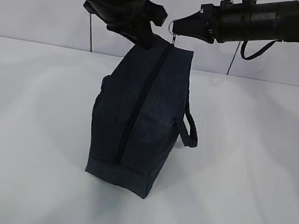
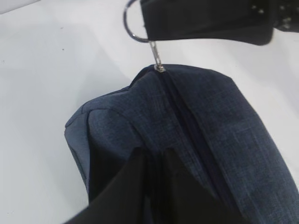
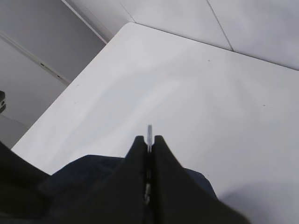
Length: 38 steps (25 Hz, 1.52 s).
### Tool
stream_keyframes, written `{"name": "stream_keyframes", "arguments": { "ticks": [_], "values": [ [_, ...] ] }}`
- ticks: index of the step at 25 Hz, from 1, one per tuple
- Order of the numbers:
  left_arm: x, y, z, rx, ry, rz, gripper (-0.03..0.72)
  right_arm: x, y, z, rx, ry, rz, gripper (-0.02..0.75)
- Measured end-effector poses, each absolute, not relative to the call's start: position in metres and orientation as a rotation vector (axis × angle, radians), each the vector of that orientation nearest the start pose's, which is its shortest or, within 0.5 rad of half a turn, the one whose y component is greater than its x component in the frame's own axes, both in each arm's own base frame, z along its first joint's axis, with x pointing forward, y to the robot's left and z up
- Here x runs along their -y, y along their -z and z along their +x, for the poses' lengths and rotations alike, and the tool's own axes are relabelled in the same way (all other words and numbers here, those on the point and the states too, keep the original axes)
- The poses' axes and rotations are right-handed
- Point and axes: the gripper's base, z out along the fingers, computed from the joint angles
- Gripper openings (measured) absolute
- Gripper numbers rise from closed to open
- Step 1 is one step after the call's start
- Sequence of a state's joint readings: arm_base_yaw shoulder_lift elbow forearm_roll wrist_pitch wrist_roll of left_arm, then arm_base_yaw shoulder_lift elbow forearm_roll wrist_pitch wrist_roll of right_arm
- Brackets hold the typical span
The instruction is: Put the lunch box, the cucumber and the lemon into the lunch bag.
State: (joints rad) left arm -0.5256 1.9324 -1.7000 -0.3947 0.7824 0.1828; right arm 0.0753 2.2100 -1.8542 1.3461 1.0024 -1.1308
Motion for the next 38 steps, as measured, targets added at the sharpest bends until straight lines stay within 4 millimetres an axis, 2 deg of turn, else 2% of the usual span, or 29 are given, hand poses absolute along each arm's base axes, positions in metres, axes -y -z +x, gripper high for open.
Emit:
{"name": "stream_keyframes", "arguments": {
  "ticks": [10,15,22,38],
  "values": [
    [0.239,-0.317,0.360,-2.342,0.579,0.706,0.040,-0.111,-0.254,0.483,-1.982,-1.092,-0.579,0.020],
    [0.240,-0.320,0.356,-2.336,0.570,0.743,0.039,-0.109,-0.254,0.484,-1.980,-1.091,-0.571,0.020],
    [0.251,-0.320,0.346,-2.326,0.571,0.829,0.039,-0.105,-0.254,0.486,-1.980,-1.069,-0.542,0.020],
    [0.249,-0.324,0.344,-2.315,0.565,0.845,0.039,-0.099,-0.257,0.491,-1.959,-1.064,-0.461,0.020]
  ]
}}
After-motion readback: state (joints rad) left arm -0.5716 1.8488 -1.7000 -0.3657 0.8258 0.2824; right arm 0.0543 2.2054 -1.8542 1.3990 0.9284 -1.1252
